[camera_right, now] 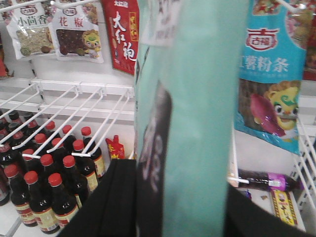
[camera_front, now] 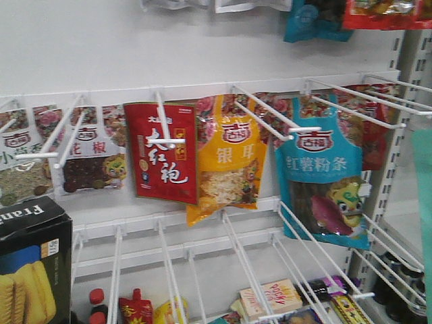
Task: Pick snacks and fruit into basket
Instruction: 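Drive the base past the drink shelves while holding both items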
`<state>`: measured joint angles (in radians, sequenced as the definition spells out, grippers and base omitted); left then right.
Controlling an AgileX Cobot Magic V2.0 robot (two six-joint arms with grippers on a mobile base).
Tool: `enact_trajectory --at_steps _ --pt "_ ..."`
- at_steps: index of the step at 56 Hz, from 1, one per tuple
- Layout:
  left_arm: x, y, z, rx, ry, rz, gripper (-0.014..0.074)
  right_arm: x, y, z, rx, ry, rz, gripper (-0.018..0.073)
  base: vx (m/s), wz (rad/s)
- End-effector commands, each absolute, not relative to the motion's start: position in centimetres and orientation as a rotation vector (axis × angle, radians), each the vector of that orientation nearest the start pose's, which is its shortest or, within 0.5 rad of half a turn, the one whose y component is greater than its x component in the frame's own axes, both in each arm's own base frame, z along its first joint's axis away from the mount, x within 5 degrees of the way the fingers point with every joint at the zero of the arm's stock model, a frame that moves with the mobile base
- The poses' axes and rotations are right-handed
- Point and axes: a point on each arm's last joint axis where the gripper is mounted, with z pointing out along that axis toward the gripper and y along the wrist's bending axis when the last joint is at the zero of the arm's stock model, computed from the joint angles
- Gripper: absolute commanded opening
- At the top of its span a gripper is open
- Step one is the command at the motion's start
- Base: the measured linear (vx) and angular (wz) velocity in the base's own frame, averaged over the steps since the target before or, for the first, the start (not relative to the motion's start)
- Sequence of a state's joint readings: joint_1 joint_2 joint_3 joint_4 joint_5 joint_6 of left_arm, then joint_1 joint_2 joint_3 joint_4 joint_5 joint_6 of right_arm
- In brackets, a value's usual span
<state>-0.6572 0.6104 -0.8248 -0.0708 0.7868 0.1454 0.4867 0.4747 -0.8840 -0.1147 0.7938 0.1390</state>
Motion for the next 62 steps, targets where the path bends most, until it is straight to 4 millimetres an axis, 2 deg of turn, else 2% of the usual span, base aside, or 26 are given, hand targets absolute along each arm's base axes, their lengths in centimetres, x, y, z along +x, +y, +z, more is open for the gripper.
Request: enact_trajectory --at_steps 1,62 --pt "8.07 -6.78 38.96 0.737 1.804 -0.428 -0.0008 5.92 2.30 41.70 -0.341 1.719 0.307 -0.0007 -0.13 -0.50" --pt "8.07 -6.78 38.96 0.737 1.804 -0.428 -0.0008 5.92 2.31 41.69 -0.341 1.720 0.307 -0.0007 -0.14 -0.55"
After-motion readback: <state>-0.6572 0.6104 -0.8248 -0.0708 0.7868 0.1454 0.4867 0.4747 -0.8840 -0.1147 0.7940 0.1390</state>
